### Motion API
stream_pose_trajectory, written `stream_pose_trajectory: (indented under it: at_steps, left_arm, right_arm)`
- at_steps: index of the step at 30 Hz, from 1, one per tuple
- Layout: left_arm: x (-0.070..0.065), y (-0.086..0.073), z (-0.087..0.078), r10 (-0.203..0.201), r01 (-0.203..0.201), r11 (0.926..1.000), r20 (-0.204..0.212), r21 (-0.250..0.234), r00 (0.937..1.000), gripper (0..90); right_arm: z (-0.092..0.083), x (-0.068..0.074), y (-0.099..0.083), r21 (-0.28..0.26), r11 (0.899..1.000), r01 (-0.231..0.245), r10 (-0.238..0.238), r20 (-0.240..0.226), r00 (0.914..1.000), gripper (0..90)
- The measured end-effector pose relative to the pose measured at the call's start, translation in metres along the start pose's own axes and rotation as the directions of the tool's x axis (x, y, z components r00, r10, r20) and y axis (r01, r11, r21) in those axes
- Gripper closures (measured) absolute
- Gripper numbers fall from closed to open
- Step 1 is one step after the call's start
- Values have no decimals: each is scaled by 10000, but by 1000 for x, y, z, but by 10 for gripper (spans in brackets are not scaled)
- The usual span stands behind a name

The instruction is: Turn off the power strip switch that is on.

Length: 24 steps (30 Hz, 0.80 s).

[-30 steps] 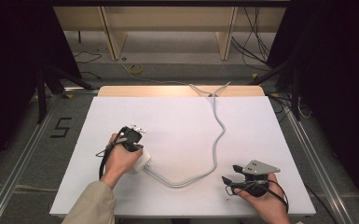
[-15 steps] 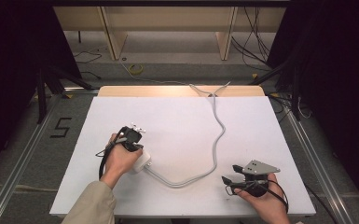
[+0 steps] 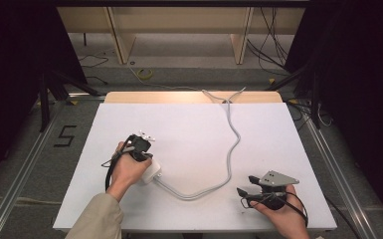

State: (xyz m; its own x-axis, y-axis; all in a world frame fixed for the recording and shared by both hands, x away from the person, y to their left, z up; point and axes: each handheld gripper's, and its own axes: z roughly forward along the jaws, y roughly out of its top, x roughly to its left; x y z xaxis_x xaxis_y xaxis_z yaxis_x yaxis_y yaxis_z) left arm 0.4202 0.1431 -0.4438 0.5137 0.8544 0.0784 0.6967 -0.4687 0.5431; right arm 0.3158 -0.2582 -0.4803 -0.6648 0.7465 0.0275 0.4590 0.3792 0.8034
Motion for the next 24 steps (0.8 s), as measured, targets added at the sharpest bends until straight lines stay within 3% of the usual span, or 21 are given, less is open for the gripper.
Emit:
stream_pose_trajectory:
  at_steps: [20,24]
  left_arm:
    - [2,-4,-10,-112,106,9985,-97,-541,9999,892]
    - [3,-5,-14,-173,169,9976,-48,-667,9998,846]
  right_arm:
    - [-1,-1,0,-67,10000,9,-9,13,10000,376]
    - [-1,-1,0,-78,10000,1,-1,27,10000,376]
